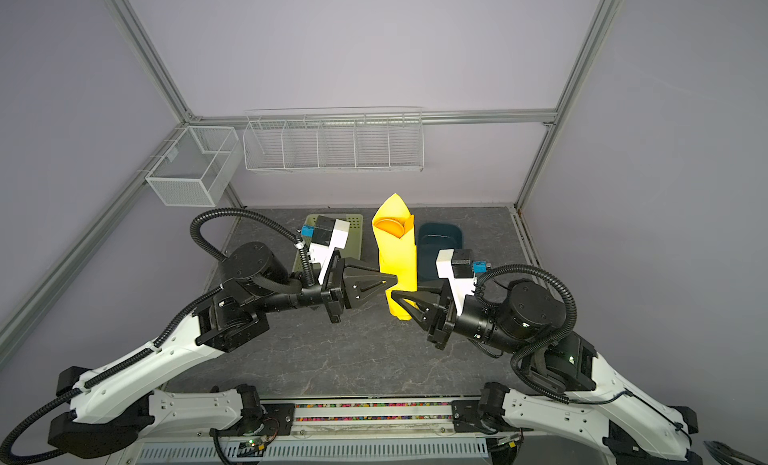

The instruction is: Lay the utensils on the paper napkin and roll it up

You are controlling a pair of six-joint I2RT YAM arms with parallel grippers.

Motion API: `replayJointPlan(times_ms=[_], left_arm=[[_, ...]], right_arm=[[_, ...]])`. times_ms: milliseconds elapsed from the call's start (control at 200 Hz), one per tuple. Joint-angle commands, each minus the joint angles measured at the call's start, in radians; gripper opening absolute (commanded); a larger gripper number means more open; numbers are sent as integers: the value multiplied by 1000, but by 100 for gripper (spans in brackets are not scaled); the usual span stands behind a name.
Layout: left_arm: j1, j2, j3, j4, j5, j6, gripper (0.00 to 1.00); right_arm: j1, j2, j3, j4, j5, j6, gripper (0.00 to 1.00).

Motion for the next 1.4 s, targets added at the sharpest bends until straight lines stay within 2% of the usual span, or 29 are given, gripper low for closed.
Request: replayJointPlan(times_ms=[0, 90, 265, 495, 710, 875, 945, 1100, 1360, 1395], left_arm=[[3, -25, 5, 8, -63, 12, 0], [9, -28, 17, -43, -121, 34, 0], [95, -15, 52, -147, -116, 30, 0], [212, 42, 178, -438, -162, 115, 0], [390, 98, 195, -557, -90, 136, 0], [545, 143, 133, -565, 15, 181, 0], [603, 183, 127, -588, 49, 205, 0], [712, 290, 133, -643, 74, 253, 0], [838, 506, 195, -670, 147, 279, 0], [845, 541, 218, -685, 150, 291, 0]], right_arm=[[2, -21, -10, 8, 12, -12, 32], [1, -37, -14, -16, 37, -12, 36], [1, -80, -24, -81, 116, -22, 38], [0, -80, -7, -240, 251, -63, 38], [-22, -4, -5, -376, 360, -95, 38], [-76, 84, -12, -456, 392, -101, 46], [-119, 123, -10, -485, 377, -105, 48], [-248, 199, -36, -491, 232, -122, 54], [-438, 327, -51, -517, 136, -98, 78], [-456, 333, -61, -507, 121, -102, 88]])
